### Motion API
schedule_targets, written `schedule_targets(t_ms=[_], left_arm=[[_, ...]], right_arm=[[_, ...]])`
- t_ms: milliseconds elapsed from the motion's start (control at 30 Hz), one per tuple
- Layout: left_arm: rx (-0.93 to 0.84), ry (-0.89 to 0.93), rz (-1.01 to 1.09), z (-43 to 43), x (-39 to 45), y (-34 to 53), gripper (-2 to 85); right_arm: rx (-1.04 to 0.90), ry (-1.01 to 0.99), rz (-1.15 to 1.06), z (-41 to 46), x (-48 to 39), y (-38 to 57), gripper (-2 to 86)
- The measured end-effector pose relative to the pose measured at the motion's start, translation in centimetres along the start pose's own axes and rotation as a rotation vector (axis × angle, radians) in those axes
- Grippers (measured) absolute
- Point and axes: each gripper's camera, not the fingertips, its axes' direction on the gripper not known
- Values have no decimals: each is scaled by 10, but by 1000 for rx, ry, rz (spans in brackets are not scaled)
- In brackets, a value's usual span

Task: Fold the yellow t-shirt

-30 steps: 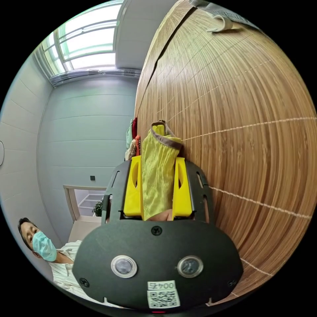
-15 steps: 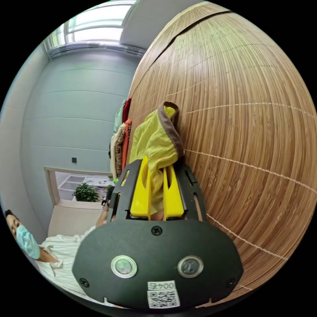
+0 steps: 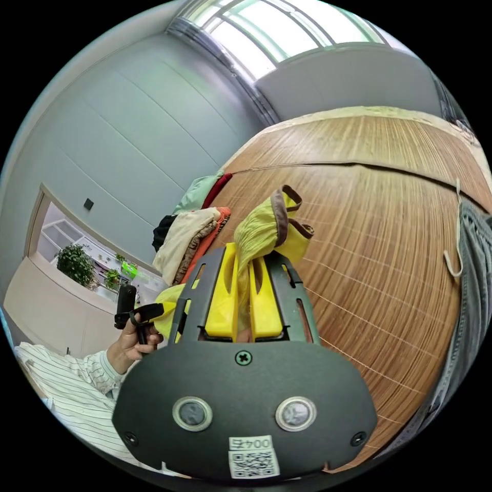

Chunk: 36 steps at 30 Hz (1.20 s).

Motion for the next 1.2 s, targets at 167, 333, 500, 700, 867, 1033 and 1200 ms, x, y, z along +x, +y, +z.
schedule_targets(t_ms=[167, 333, 500, 700, 867, 1033, 1200], left_arm=[[99, 43, 51, -88, 31, -23, 52], [224, 23, 139, -214, 63, -71, 51], [355, -2, 206, -339, 85, -115, 52], [392, 14, 80, -436, 38, -156, 53], [344, 0, -272, -441, -118, -186, 53], [405, 105, -335, -456, -176, -180, 52], [396, 200, -321, -478, -182, -191, 56]], right_arm=[[5, -31, -107, 4, -102, -65, 27], [10, -92, -202, 37, -200, -134, 28], [33, -226, -254, 87, -288, -206, 32], [-74, -282, -271, 186, -355, -273, 41], [-417, -188, -35, 348, -317, -267, 91], [-346, -222, 100, 359, -281, -240, 114], [-301, -302, 107, 306, -282, -178, 104]])
